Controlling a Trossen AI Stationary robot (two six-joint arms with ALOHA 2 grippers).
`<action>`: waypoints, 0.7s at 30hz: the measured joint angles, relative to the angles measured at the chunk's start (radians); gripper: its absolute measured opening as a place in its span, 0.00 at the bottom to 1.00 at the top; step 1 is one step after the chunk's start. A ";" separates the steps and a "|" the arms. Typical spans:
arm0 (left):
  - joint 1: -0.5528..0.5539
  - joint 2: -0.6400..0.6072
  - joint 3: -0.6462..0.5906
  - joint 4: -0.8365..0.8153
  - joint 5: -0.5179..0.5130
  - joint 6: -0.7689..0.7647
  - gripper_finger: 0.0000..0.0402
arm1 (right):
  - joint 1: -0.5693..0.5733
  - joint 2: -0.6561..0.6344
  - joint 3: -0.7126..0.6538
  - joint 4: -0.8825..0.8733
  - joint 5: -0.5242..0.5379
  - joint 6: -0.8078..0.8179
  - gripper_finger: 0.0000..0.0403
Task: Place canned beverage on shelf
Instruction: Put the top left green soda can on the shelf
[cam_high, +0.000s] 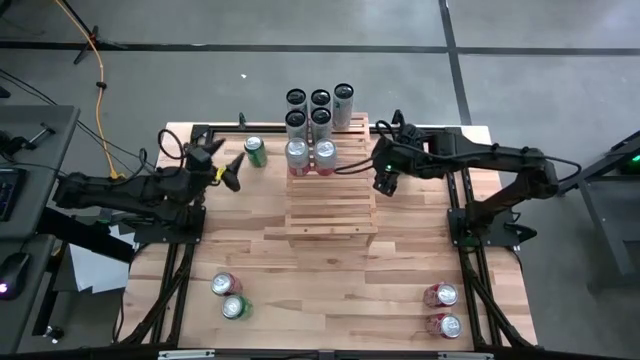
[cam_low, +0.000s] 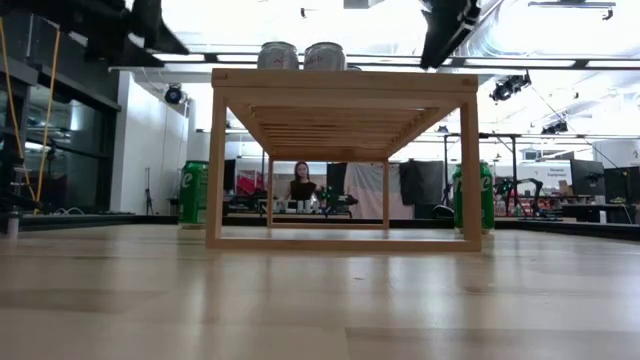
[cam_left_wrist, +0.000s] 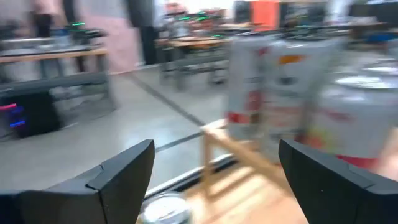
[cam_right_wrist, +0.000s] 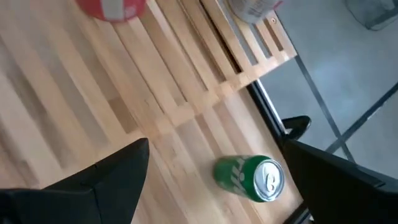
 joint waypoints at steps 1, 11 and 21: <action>0.016 0.000 0.000 -0.020 -0.017 -0.012 0.83 | 0.000 -0.010 -0.025 0.016 0.010 0.000 0.89; 0.360 0.088 0.000 -0.192 0.254 -0.181 0.83 | -0.044 -0.140 -0.337 0.215 0.015 0.012 0.89; 0.660 0.321 0.000 -0.150 0.483 -0.208 0.83 | -0.051 -0.174 -0.354 0.278 0.012 0.009 0.89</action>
